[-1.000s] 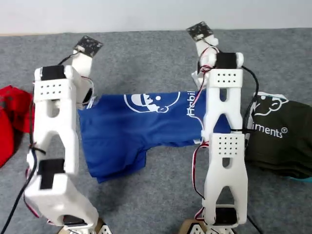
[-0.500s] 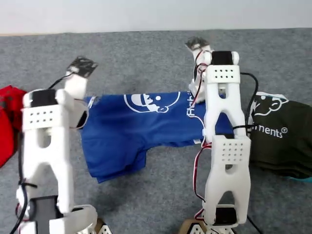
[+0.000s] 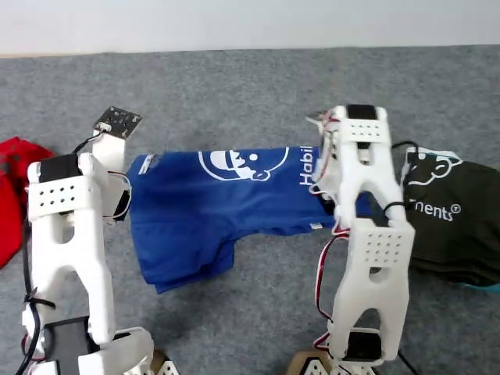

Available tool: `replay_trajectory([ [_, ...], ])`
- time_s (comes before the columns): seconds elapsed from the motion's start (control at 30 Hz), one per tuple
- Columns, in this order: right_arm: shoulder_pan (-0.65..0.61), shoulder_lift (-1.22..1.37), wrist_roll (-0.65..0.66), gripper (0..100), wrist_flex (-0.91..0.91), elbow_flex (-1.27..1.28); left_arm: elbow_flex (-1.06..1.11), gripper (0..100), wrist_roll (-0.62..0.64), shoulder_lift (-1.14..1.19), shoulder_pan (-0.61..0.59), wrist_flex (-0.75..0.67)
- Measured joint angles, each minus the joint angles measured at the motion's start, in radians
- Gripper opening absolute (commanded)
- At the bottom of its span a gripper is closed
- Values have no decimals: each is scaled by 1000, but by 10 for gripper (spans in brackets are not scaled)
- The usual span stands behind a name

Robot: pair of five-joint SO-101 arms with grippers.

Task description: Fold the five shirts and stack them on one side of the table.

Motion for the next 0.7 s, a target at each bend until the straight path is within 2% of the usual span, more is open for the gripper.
replay_trajectory([
  [0.2, 25, -40, 0, 29, 0, 0, 0, 5, 0, -57, -86, 0],
  [0.3, -14, -121, 0, 30, 0, 0, 0, 5, 0, -118, -157, 0],
  [0.43, -117, -221, 3, 68, 0, 0, 0, 5, 0, -160, -262, 0],
  [0.57, -250, -299, 44, 177, 0, 17, 0, 5, 0, -161, -404, -20],
  [0.7, -390, -358, 91, 190, 0, 121, 6, 6, 0, -161, -540, -35],
])
